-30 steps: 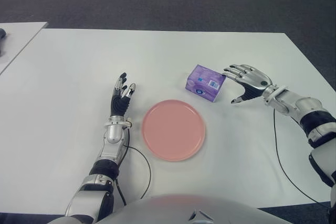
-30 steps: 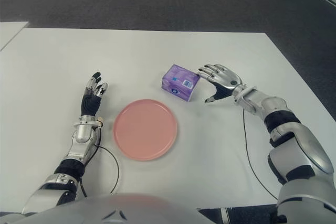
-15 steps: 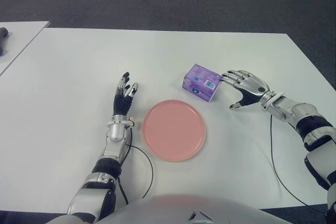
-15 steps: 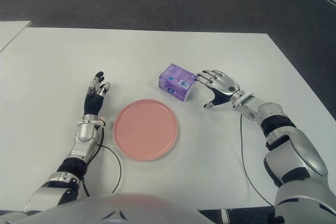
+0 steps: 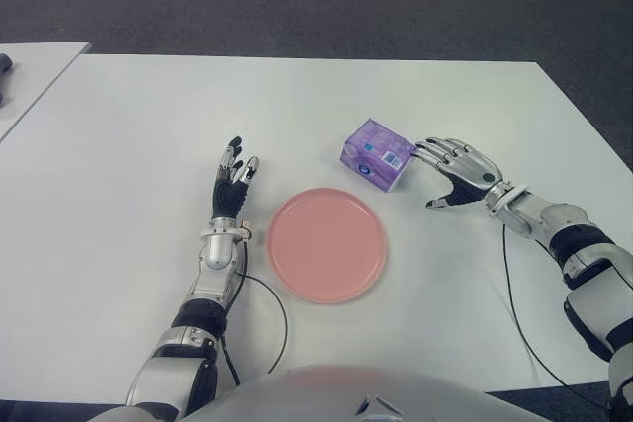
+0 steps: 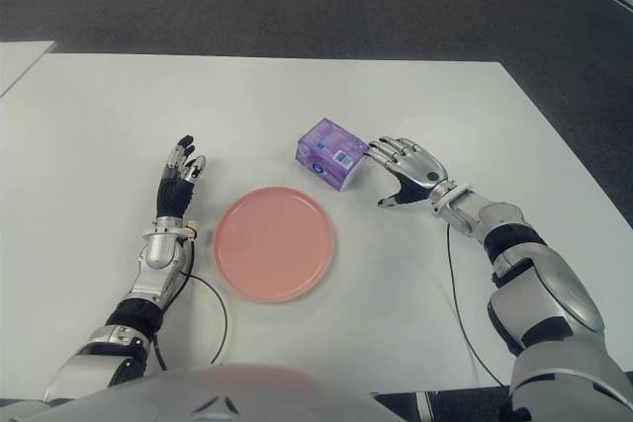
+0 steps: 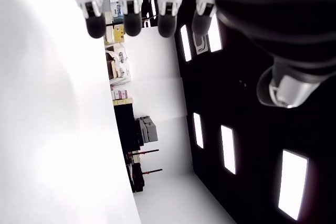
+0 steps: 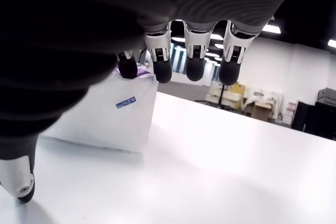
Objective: Put the tissue paper into the plate.
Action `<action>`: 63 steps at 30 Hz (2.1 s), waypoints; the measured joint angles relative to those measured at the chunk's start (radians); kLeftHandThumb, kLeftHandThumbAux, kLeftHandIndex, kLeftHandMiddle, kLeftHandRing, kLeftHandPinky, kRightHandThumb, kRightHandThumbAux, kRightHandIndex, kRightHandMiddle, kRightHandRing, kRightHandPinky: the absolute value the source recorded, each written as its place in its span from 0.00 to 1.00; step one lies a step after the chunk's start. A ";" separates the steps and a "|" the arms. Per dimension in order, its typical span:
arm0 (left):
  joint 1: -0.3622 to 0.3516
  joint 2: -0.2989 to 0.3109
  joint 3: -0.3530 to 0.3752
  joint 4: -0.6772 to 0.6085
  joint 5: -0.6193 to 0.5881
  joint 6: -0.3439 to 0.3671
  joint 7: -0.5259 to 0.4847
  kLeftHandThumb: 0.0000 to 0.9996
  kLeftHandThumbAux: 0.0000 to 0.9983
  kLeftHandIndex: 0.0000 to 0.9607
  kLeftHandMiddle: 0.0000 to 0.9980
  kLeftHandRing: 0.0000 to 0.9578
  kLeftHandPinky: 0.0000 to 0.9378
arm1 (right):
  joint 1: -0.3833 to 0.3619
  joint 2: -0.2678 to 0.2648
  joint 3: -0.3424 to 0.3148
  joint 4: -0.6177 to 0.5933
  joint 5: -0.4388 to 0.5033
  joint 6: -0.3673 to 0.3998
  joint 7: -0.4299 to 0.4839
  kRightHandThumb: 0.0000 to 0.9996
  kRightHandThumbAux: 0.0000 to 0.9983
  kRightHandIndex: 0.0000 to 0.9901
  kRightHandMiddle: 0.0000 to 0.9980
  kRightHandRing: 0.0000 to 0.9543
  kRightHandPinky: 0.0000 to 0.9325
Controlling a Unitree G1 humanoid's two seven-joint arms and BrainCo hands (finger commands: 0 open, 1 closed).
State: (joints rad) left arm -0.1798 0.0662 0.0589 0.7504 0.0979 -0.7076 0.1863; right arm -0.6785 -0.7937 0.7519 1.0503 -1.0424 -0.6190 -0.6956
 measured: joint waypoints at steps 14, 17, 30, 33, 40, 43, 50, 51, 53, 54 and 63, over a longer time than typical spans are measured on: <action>0.003 0.005 -0.002 -0.003 0.002 0.000 0.000 0.00 0.39 0.00 0.00 0.00 0.00 | -0.050 -0.067 -0.139 -0.193 0.089 -0.021 0.214 0.00 0.51 0.00 0.00 0.00 0.00; 0.001 0.004 -0.003 -0.005 0.003 0.000 0.000 0.00 0.39 0.00 0.00 0.00 0.00 | -0.045 -0.096 -0.217 -0.313 0.117 0.035 0.244 0.00 0.52 0.00 0.00 0.00 0.00; -0.003 0.012 -0.001 0.009 0.003 -0.014 0.000 0.00 0.40 0.00 0.00 0.00 0.00 | 0.037 -0.159 -0.521 -0.867 0.265 0.304 0.585 0.03 0.51 0.00 0.02 0.00 0.00; -0.009 0.015 -0.003 0.019 0.007 -0.016 0.000 0.00 0.40 0.00 0.00 0.00 0.00 | 0.047 -0.158 -0.576 -0.965 0.279 0.365 0.653 0.02 0.49 0.00 0.02 0.00 0.00; -0.017 0.014 -0.003 0.030 0.012 -0.017 0.000 0.00 0.41 0.00 0.00 0.00 0.00 | 0.041 -0.145 -0.641 -1.028 0.291 0.451 0.753 0.03 0.45 0.00 0.02 0.00 0.00; -0.020 0.014 -0.002 0.038 0.012 -0.020 0.000 0.00 0.41 0.00 0.00 0.00 0.00 | 0.029 -0.142 -0.656 -1.035 0.285 0.488 0.787 0.06 0.45 0.00 0.01 0.00 0.00; -0.031 0.017 -0.001 0.056 0.017 -0.027 0.001 0.00 0.40 0.00 0.00 0.00 0.00 | -0.057 -0.103 -0.660 -1.040 0.251 0.565 0.812 0.09 0.46 0.00 0.00 0.00 0.00; -0.032 0.017 -0.001 0.056 0.019 -0.027 0.002 0.00 0.40 0.00 0.00 0.00 0.00 | -0.070 -0.094 -0.660 -1.040 0.248 0.572 0.811 0.11 0.46 0.00 0.00 0.00 0.00; -0.033 0.018 -0.002 0.056 0.021 -0.027 0.005 0.00 0.40 0.00 0.00 0.00 0.00 | -0.091 -0.073 -0.659 -1.039 0.240 0.590 0.806 0.13 0.46 0.00 0.00 0.00 0.00; -0.033 0.018 -0.002 0.056 0.021 -0.027 0.005 0.00 0.39 0.00 0.00 0.00 0.00 | -0.101 -0.059 -0.658 -1.039 0.236 0.600 0.803 0.13 0.46 0.00 0.00 0.00 0.00; -0.042 0.014 -0.001 0.064 0.022 -0.026 0.008 0.00 0.38 0.00 0.00 0.00 0.00 | -0.159 0.075 -0.605 -1.016 0.184 0.665 0.781 0.17 0.47 0.00 0.00 0.00 0.03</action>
State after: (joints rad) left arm -0.2219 0.0801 0.0576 0.8142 0.1202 -0.7337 0.1945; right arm -0.8378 -0.7188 0.1468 0.0338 -0.8582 0.0459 0.0852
